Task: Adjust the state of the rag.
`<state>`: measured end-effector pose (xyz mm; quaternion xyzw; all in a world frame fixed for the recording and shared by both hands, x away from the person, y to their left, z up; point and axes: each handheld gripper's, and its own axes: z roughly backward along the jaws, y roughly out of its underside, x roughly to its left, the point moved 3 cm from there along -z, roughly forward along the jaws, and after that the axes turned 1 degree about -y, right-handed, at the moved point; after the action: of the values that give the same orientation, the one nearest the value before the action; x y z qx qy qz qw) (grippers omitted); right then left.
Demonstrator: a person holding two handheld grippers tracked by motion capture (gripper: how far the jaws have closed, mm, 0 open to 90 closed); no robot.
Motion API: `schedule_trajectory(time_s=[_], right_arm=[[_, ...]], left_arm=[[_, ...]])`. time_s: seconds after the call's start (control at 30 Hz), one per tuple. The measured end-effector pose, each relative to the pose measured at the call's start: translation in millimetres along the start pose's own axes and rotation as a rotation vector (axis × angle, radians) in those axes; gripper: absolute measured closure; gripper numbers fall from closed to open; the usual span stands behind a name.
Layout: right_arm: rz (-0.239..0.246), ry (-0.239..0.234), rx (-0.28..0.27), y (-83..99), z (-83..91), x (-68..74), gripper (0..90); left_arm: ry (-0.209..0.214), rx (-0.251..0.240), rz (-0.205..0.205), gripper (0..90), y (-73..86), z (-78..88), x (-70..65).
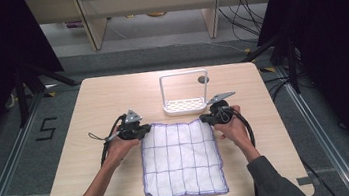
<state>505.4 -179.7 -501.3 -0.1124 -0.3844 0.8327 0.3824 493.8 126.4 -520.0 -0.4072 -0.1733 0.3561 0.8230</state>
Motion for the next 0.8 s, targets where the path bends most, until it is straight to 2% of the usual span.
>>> schedule_trajectory(time_s=[0.03,0.07,0.1,0.13,0.23,0.27,0.3,0.33,0.37,0.5,0.53,0.6,0.63,0.67,0.73,0.77,0.8], right_arm=[[-0.004,-0.006,0.012,-0.9,3.1,0.6,86.6],[-0.006,-0.007,-0.010,-2.4,3.5,0.6,86.6],[0.003,-0.004,0.005,-3.6,6.9,-0.7,86.6],[0.018,-0.003,-0.008,-5.1,7.7,-1.7,86.6],[0.002,-0.002,-0.044,-8.8,10.8,-0.7,86.6],[0.012,-0.009,-0.023,-9.9,14.3,-1.0,86.6],[-0.013,-0.017,-0.032,-10.8,15.4,1.2,86.7],[-0.013,-0.017,-0.032,-10.8,15.4,1.2,86.7],[0.012,-0.003,-0.055,-13.1,17.2,-0.7,86.7],[0.022,-0.011,-0.057,-16.9,24.0,0.1,86.8],[0.023,-0.014,-0.072,-17.7,24.8,1.1,86.8],[0.026,-0.012,-0.070,-19.3,29.7,3.0,86.8],[0.025,-0.014,-0.088,-20.5,30.8,5.0,86.8],[0.034,-0.013,-0.081,-21.9,33.9,4.9,86.8],[0.029,-0.017,-0.095,-24.0,37.2,8.9,86.8],[0.042,-0.016,-0.111,-25.0,37.5,10.0,86.9],[0.044,-0.024,-0.099,-25.5,39.6,12.3,86.8]], left_arm=[[-0.002,-0.007,0.000,85.7,-2.1,1.1,0.1],[-0.005,-0.019,0.005,85.6,-4.1,2.1,-0.3],[-0.004,-0.025,0.002,85.6,-6.4,3.8,-0.2],[-0.004,-0.025,0.002,85.6,-6.4,3.8,-0.2],[-0.001,-0.051,-0.003,85.6,-15.1,9.9,1.7],[-0.007,-0.068,0.003,85.6,-17.3,10.6,1.7],[-0.007,-0.073,0.005,85.6,-19.4,12.0,2.0],[-0.007,-0.073,0.005,85.6,-19.4,12.0,2.0],[-0.003,-0.093,0.012,85.5,-23.4,13.4,1.1],[-0.010,-0.104,-0.001,85.5,-28.0,18.2,-0.7],[-0.006,-0.089,-0.021,85.5,-28.5,20.6,0.1],[-0.012,-0.111,-0.009,85.5,-30.6,22.3,-1.1],[-0.016,-0.110,-0.007,85.5,-31.4,24.4,-1.2],[-0.011,-0.104,-0.026,85.5,-31.8,26.9,0.3],[-0.015,-0.120,-0.013,85.5,-32.8,30.4,-0.2],[-0.010,-0.122,-0.017,85.4,-33.0,32.4,-0.4],[-0.011,-0.136,-0.003,85.4,-33.4,33.5,-2.2]])
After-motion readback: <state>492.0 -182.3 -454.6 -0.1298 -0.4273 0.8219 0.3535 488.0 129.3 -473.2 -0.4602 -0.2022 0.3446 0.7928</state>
